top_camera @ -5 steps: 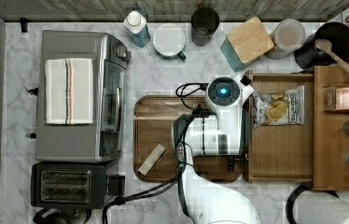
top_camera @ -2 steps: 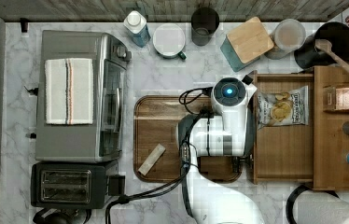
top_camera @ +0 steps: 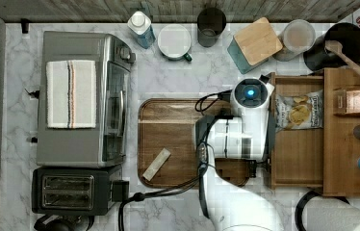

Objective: Close the drawer.

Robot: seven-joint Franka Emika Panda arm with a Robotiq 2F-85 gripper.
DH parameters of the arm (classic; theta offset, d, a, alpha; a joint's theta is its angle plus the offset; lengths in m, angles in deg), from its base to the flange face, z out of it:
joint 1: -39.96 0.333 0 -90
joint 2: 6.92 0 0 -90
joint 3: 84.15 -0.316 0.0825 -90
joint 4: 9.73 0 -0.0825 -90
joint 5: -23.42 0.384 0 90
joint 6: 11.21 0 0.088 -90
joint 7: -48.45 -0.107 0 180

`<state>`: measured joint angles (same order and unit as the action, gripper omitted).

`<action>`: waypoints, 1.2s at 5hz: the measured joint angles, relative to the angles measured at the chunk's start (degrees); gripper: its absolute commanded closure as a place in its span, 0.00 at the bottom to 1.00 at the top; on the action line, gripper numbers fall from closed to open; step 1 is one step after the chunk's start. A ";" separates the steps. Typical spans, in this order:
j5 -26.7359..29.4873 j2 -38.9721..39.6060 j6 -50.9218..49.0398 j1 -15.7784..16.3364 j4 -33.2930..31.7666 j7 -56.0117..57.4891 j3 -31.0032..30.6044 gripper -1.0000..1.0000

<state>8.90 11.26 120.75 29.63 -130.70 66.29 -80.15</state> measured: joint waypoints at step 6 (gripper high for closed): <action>9.98 9.16 -1.93 -13.34 14.27 22.16 3.97 1.00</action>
<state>18.89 20.43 118.82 16.29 -116.43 88.44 -76.18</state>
